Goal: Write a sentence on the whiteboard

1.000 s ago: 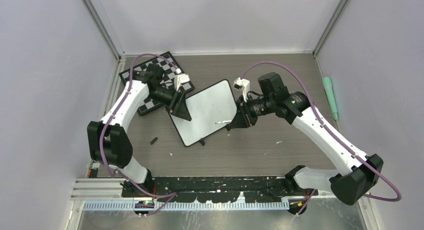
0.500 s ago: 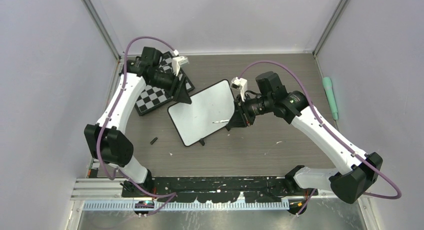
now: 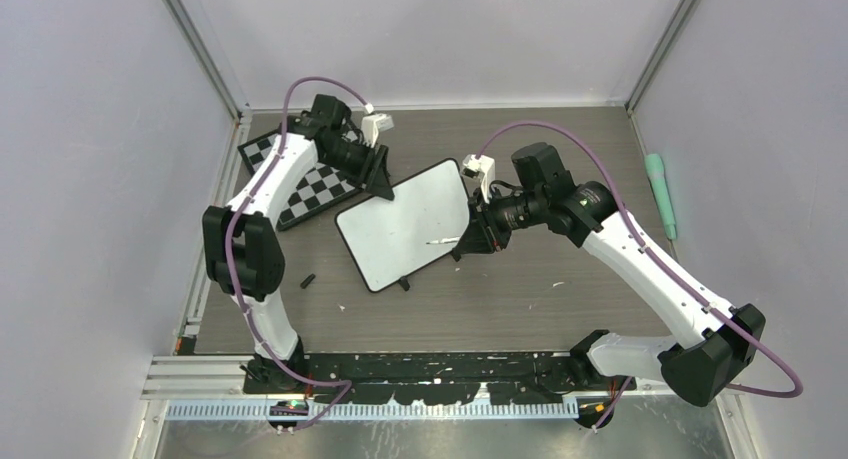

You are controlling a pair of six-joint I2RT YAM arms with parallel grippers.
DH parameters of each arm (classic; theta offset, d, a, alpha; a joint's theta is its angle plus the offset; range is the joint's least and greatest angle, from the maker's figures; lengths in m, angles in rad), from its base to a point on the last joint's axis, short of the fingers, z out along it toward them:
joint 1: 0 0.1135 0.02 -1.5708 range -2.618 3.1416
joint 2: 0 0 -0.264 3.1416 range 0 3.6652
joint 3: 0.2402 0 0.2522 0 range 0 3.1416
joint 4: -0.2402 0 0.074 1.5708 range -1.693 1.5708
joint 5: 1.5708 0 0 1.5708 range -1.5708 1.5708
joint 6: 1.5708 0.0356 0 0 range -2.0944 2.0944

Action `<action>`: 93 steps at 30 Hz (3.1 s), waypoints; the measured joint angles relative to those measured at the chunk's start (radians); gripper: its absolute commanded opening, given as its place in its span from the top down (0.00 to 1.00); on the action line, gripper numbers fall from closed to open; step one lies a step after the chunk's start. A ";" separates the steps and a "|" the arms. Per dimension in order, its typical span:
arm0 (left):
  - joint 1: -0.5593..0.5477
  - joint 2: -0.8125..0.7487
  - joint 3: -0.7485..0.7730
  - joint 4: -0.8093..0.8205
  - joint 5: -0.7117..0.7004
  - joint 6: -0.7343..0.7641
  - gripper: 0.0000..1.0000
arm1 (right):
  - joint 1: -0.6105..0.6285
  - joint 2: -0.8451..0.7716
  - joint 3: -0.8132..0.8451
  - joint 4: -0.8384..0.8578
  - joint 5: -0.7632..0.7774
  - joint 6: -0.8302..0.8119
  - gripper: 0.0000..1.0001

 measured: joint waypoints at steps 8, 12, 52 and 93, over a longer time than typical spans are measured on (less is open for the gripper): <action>-0.049 0.033 -0.017 0.011 0.079 -0.004 0.98 | 0.000 0.000 -0.001 0.001 0.000 -0.013 1.00; -0.071 0.047 -0.023 0.022 0.112 -0.005 1.00 | 0.000 0.000 -0.011 0.002 -0.001 -0.013 1.00; 0.183 -0.266 -0.366 0.035 0.206 -0.083 0.54 | 0.332 0.206 0.114 0.194 0.546 0.031 1.00; 0.151 -0.277 -0.439 0.069 0.271 -0.083 0.77 | 0.378 0.231 0.107 0.201 0.546 -0.024 1.00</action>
